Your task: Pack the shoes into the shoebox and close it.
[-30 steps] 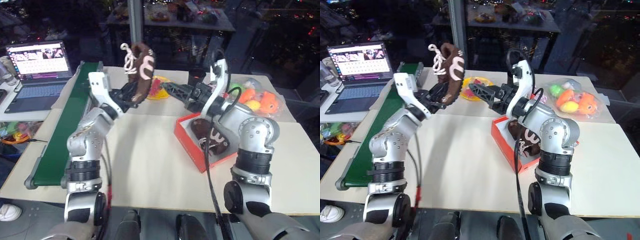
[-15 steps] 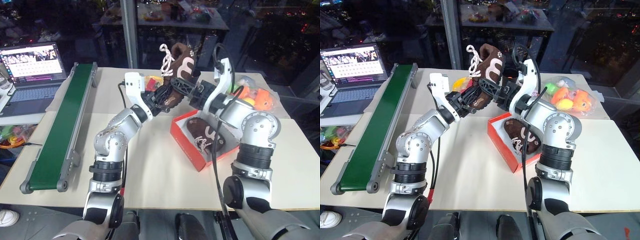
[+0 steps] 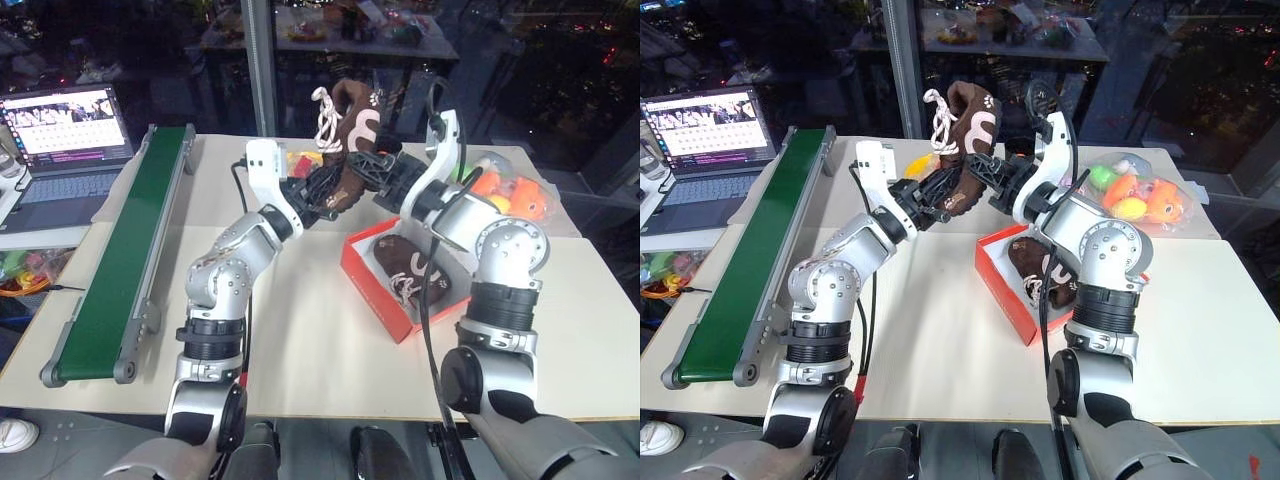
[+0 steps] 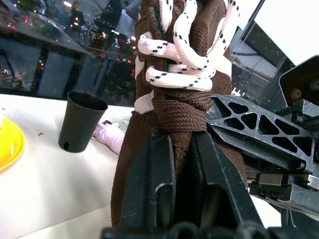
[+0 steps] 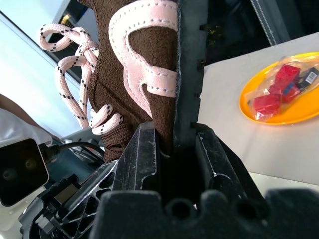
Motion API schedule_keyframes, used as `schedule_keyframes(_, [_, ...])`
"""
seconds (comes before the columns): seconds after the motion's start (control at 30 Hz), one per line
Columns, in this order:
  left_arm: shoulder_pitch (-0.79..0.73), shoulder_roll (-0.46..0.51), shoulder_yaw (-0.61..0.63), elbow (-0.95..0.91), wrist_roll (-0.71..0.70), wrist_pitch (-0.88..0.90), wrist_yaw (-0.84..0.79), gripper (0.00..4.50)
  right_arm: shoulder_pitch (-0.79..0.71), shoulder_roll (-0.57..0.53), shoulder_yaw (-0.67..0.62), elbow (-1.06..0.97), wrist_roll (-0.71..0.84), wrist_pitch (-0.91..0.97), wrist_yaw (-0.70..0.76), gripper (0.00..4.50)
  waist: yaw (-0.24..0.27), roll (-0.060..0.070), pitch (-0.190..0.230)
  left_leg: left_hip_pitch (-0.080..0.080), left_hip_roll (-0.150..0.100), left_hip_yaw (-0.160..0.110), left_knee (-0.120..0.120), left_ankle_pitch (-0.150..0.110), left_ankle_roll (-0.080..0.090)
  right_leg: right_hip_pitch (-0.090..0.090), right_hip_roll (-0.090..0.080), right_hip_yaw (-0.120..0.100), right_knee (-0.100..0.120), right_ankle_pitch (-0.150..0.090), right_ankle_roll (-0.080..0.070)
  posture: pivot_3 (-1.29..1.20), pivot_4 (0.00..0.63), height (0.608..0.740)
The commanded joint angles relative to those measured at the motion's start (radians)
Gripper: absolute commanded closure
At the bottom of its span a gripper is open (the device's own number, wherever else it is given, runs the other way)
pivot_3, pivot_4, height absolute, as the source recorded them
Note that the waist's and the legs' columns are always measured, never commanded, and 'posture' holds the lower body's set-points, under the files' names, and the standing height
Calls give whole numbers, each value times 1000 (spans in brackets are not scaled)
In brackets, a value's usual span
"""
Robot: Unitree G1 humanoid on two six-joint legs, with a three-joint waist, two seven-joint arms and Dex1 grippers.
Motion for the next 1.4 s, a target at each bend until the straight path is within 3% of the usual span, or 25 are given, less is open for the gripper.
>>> schedule_keyframes(0.03, [-24,50,24,6,36,-44,15,2258,-48,-84,-9,-12,-34,-81,28,4124,1,0,0,0,0,0,0,0,0,0,0,0,0,0,0,0,150,736])
schedule_keyframes(0.13, [-35,116,77,72,84,-94,48,1141,-45,-237,74,16,-135,-109,104,4130,1,0,0,0,0,0,0,0,0,0,0,0,-1,0,0,0,150,736])
schedule_keyframes(0.23, [-5,191,94,99,106,-101,28,1121,27,-482,272,31,-286,-120,280,4131,2,1,1,0,-1,0,-1,0,0,-1,0,0,-2,0,0,0,150,736])
schedule_keyframes(0.43, [47,196,72,53,110,-88,23,1121,180,-634,360,35,-308,-85,486,4131,1,1,1,-1,-1,0,-3,-1,2,0,-1,0,-5,-1,1,0,150,736])
schedule_keyframes(0.6, [73,185,54,27,107,-77,29,1121,274,-659,374,9,-305,-64,563,4131,-1,1,3,-1,-1,0,-1,-1,2,-1,-1,1,-3,-1,1,0,150,736])
schedule_keyframes(1.03, [125,183,54,-11,111,-64,40,1121,299,-668,446,-3,-333,-48,702,4131,2,1,3,1,-1,0,1,-1,2,2,0,2,-2,-4,7,0,150,736])
schedule_keyframes(1.4, [165,180,55,-67,110,-49,67,1121,298,-644,680,155,-510,-154,811,4131,4,0,3,2,-1,0,2,-1,2,3,0,2,-2,-4,7,0,150,736])
